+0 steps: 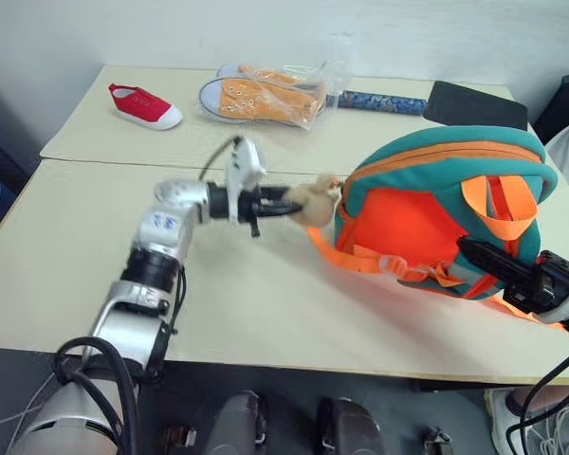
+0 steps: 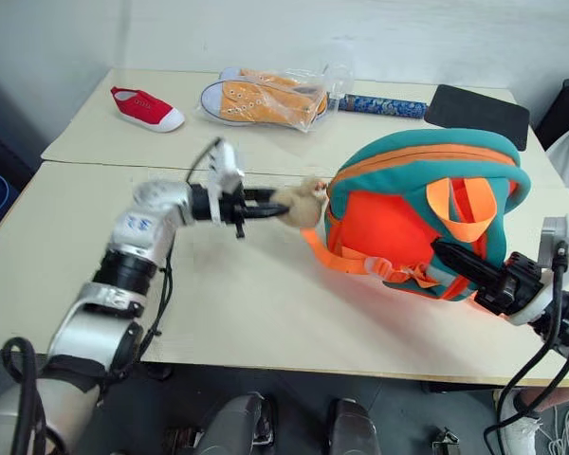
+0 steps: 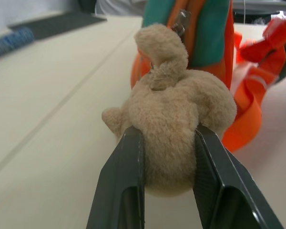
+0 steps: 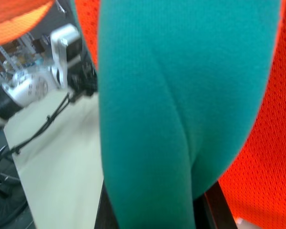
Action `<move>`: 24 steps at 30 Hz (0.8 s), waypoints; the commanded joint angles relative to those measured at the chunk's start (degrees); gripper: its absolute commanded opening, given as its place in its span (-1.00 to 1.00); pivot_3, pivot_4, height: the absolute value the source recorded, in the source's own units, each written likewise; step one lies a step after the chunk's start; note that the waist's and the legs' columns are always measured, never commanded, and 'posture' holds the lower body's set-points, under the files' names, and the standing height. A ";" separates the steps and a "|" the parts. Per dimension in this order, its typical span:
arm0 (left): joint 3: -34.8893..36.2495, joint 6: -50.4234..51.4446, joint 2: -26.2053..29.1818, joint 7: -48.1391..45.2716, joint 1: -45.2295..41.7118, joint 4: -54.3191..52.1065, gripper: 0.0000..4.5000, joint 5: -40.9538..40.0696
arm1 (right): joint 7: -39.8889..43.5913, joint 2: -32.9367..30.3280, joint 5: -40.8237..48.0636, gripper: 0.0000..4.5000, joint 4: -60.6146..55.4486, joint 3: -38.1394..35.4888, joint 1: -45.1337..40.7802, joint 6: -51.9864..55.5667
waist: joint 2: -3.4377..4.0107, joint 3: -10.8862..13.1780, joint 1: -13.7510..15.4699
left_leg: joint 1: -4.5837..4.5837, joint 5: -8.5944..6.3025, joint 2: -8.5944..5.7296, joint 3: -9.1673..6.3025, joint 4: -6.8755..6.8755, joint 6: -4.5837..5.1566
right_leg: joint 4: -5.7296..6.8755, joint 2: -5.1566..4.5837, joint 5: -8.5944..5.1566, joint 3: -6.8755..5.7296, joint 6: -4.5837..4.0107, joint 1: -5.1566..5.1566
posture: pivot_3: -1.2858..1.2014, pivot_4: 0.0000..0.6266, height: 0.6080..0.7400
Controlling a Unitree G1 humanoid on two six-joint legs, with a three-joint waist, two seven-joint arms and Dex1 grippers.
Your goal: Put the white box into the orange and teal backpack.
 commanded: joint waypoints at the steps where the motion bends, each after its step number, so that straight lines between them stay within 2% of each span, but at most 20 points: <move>1: -2.38 1.28 -2.48 1.54 3.71 -2.83 -0.58 1.75 | -2.45 2.52 1.06 -1.00 -1.68 -1.43 -0.09 -2.85 | 0.00 0.00 0.01 | -0.01 0.00 -0.01 0.00 0.00 0.01 | 0.00 -0.04 0.00 0.00 0.00 0.00 | 0.03 -0.52 1.00; 4: -4.64 0.35 -3.22 0.18 7.85 -6.42 -0.58 2.62 | -3.06 4.26 -0.09 -1.00 -2.02 0.18 0.00 -4.00 | 0.02 -0.01 -0.09 | 0.04 -0.02 -0.02 0.00 -0.05 -0.02 | -0.01 -0.06 0.00 0.01 0.00 0.01 | 0.03 -0.52 1.00; 7: -3.57 0.65 -1.98 1.50 10.04 -9.68 -0.58 2.51 | -3.73 5.13 -4.90 -1.00 -1.78 3.19 -0.73 -7.19 | 0.04 -0.02 -0.20 | 0.10 -0.02 -0.01 0.02 -0.05 -0.02 | 0.01 -0.06 0.00 0.03 0.00 0.04 | 0.03 -0.52 1.00; 8: -2.29 1.45 -0.91 2.17 10.60 -10.74 -0.43 2.08 | -3.15 5.45 -7.95 -1.00 -1.45 4.27 -1.58 -10.54 | 0.05 -0.03 -0.27 | 0.14 -0.02 -0.01 0.03 -0.05 -0.03 | 0.02 -0.08 0.00 0.05 0.00 0.05 | 0.03 -0.52 1.00; 14: 5.85 2.77 8.80 -1.04 17.13 -19.57 0.39 -3.61 | 7.31 0.92 -18.87 -0.13 1.37 7.89 0.46 -21.79 | 0.11 -0.05 -1.05 | 0.36 -0.11 0.16 0.25 -0.26 -0.20 | 0.03 -0.06 -0.03 0.11 -0.06 0.01 | 0.03 -0.52 1.00; 18: 11.31 1.21 17.23 -5.87 26.33 -26.73 0.99 -6.54 | 17.35 -5.50 -24.35 0.53 9.39 5.74 3.88 -29.05 | 0.13 -0.04 -0.90 | 0.39 -0.12 0.16 0.25 -0.27 -0.20 | 0.04 -0.08 -0.07 0.10 -0.12 0.06 | 0.03 -0.52 1.00; 21: 15.01 -1.61 20.96 -6.55 34.11 -31.07 1.00 -7.43 | 24.05 -9.34 -28.13 0.99 16.69 4.73 6.22 -36.11 | 0.14 -0.04 -0.62 | 0.57 -0.21 0.15 0.35 -0.27 -0.09 | -0.04 -0.16 -0.07 0.14 -0.12 0.22 | 0.03 -0.52 1.00; 24: 21.32 -7.76 23.92 -4.77 47.03 -35.46 1.00 -5.09 | 30.09 -13.13 -33.68 0.99 29.80 4.35 6.11 -47.86 | 0.15 -0.03 -0.68 | 0.61 -0.37 0.15 0.38 -0.27 -0.09 | -0.28 -0.26 -0.07 0.41 -0.12 0.22 | 0.03 -0.52 1.00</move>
